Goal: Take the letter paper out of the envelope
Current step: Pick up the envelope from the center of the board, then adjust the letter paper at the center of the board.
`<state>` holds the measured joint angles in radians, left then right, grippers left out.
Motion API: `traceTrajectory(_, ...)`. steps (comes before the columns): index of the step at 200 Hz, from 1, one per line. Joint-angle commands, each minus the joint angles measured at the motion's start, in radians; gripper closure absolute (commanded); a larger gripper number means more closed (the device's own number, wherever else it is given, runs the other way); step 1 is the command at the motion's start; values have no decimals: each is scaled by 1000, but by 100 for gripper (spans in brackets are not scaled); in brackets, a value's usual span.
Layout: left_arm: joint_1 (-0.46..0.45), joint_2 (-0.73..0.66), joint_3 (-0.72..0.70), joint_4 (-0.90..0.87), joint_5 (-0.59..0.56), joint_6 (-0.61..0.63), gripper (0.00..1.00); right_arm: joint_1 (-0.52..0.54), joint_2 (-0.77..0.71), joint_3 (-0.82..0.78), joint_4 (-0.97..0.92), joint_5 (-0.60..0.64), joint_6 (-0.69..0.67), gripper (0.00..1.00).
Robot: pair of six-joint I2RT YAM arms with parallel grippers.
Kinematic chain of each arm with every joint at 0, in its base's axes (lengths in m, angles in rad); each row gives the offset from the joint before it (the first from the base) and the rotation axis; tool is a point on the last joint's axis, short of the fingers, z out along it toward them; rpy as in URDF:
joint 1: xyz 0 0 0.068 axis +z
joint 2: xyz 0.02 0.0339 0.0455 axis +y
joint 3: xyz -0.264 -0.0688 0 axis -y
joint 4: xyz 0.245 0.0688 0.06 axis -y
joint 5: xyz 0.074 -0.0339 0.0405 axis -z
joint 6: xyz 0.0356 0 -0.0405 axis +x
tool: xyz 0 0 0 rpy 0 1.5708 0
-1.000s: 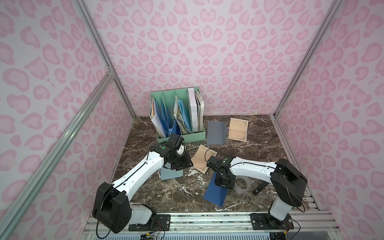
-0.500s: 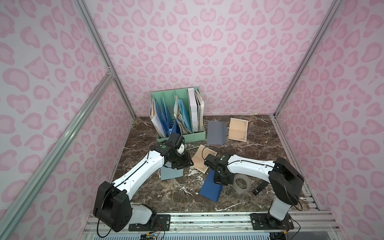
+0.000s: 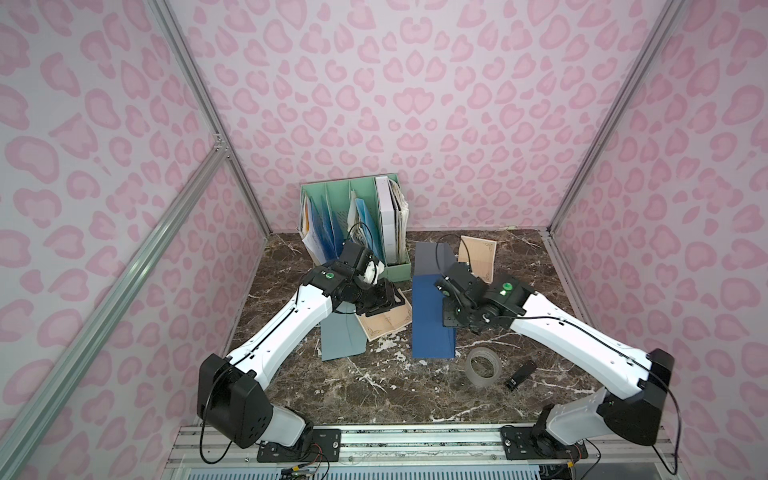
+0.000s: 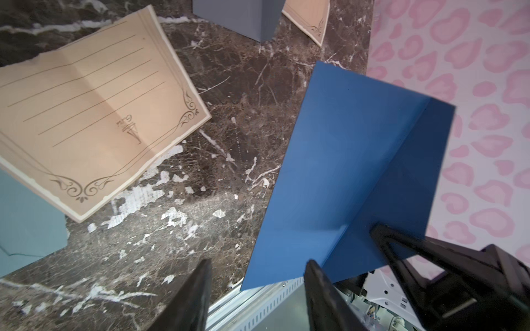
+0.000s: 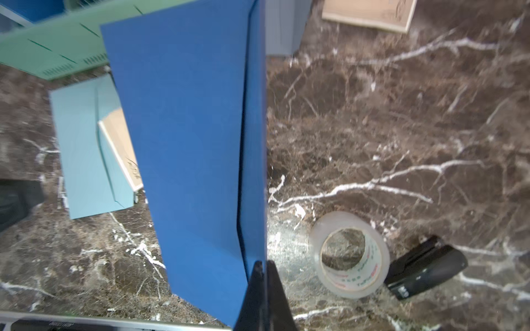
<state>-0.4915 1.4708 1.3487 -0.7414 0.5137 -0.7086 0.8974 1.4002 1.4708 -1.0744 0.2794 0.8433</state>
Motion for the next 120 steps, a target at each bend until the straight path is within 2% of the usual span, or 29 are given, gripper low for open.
traceTrajectory(1,-2,22,66,16,31,3,48,-73,-112,-34,123,-40,-252,100)
traceTrajectory(12,-2,38,135,-75,-51,41,50,-157,-166,-58,165,-93,-300,100)
traceTrajectory(25,1,61,192,-211,-218,76,51,-254,-196,-68,167,-120,-315,100)
traceTrajectory(33,11,78,211,-303,-350,60,52,-282,-206,-77,173,-121,-326,100)
traceTrajectory(40,28,92,214,-358,-423,58,52,-290,-212,-83,181,-117,-330,100)
traceTrajectory(52,77,116,210,-413,-484,71,52,-293,-217,-97,194,-121,-329,100)
traceTrajectory(72,141,167,169,-392,-567,174,52,-293,-232,-161,237,-159,-313,100)
traceTrajectory(82,175,188,133,-361,-576,213,49,-294,-243,-183,260,-179,-302,100)
traceTrajectory(103,255,183,-23,-206,-461,239,44,-298,-242,-209,277,-209,-295,100)
traceTrajectory(120,292,189,-94,-99,-396,239,42,-305,-236,-213,283,-224,-302,100)
